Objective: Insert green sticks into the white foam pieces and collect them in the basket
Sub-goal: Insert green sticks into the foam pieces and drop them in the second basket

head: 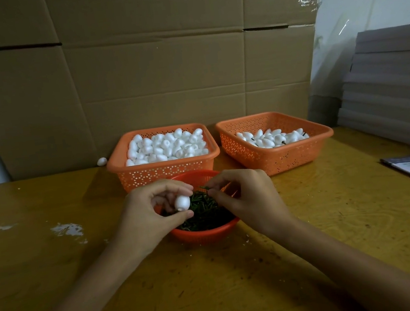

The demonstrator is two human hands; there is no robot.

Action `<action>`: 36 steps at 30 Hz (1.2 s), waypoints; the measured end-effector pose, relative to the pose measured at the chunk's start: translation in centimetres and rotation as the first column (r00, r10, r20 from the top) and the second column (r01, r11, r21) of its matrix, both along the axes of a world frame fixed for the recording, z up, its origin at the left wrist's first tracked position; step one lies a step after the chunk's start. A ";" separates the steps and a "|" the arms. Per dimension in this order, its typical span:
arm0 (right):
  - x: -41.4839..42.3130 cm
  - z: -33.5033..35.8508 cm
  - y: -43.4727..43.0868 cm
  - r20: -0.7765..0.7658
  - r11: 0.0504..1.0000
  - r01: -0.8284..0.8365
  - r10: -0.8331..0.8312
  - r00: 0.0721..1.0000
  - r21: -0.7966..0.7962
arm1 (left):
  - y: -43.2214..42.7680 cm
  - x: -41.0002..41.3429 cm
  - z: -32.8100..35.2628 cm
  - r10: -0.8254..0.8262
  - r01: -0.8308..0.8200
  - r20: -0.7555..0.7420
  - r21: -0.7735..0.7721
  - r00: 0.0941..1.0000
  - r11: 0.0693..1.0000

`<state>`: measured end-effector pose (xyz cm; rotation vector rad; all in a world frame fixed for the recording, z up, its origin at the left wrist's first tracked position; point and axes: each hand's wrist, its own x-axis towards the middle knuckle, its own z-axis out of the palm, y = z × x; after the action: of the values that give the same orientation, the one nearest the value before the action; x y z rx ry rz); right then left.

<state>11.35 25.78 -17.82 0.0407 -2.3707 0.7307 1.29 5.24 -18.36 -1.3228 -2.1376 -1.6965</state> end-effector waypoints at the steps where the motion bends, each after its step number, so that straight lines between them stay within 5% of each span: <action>1: 0.0 0.0 0.0 -0.002 1.000 0.001 -0.001 1.000 0.001 | 0.0 -0.1 0.0 0.001 -0.001 -0.001 0.004 1.000 1.000; 25: -0.1 -0.1 0.0 0.001 1.000 -0.008 0.008 1.000 0.008 | -0.3 -0.2 0.3 -0.041 0.039 0.027 0.072 0.999 0.997; 36: 0.1 -0.1 -0.3 0.010 0.999 -0.015 0.015 1.000 0.044 | -0.4 -0.4 0.4 0.069 -0.059 -0.121 0.090 0.990 0.994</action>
<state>11.43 25.49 -17.90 0.0744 -2.3982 0.6868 0.91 4.83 -17.97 -1.2863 -1.9936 -1.6174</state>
